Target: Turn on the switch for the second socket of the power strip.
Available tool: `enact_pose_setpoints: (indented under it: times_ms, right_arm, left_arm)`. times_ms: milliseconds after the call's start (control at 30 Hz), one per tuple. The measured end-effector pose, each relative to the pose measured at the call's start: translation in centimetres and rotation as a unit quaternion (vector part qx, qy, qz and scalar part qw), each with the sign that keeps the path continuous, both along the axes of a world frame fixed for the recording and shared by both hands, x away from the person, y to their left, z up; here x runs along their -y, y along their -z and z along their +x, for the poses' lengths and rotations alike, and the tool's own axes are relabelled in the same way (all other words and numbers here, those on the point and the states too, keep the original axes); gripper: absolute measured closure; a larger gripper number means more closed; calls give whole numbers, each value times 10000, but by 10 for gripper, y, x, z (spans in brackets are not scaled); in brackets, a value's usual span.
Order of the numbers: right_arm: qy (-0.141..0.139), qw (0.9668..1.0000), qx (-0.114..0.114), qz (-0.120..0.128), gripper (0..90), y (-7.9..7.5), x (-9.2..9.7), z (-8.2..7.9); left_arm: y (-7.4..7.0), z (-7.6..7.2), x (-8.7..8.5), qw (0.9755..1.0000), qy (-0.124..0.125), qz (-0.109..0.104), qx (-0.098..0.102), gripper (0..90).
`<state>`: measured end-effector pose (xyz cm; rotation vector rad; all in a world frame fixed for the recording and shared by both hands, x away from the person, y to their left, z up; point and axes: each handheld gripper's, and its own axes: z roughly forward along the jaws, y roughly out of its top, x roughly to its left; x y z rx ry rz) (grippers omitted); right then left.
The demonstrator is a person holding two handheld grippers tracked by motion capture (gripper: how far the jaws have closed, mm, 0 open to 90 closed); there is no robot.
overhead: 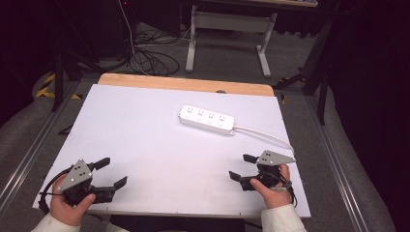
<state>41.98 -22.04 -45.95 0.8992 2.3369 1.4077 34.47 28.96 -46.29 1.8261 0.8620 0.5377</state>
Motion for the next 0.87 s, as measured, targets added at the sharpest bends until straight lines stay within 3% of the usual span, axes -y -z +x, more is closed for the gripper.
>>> enact_pose_setpoints:
  times_ms: [267, 533, 700, 767, 867]
  right_arm:
    - [58, 9998, -138, -161, 100, 23, 7, -6]
    - [278, 9992, -277, -97, 133, 33, 14, -11]
    - [220, 9976, -636, -143, 148, 36, 12, -9]
    - [139, 9980, -600, -153, 146, 35, 10, -10]
    - [98, 9988, -451, -181, 119, 33, 10, -11]
  left_arm:
    - [4, -3, -6, 10000, 21, -19, -17, 117]
    - [11, 0, -10, 9999, 50, 89, -39, 101]
    - [14, 2, -9, 9999, 77, 45, -143, 100]
    - [15, 2, -9, 9998, 38, -6, -208, 108]
    - [15, 2, -11, 9999, -11, 27, -148, 108]
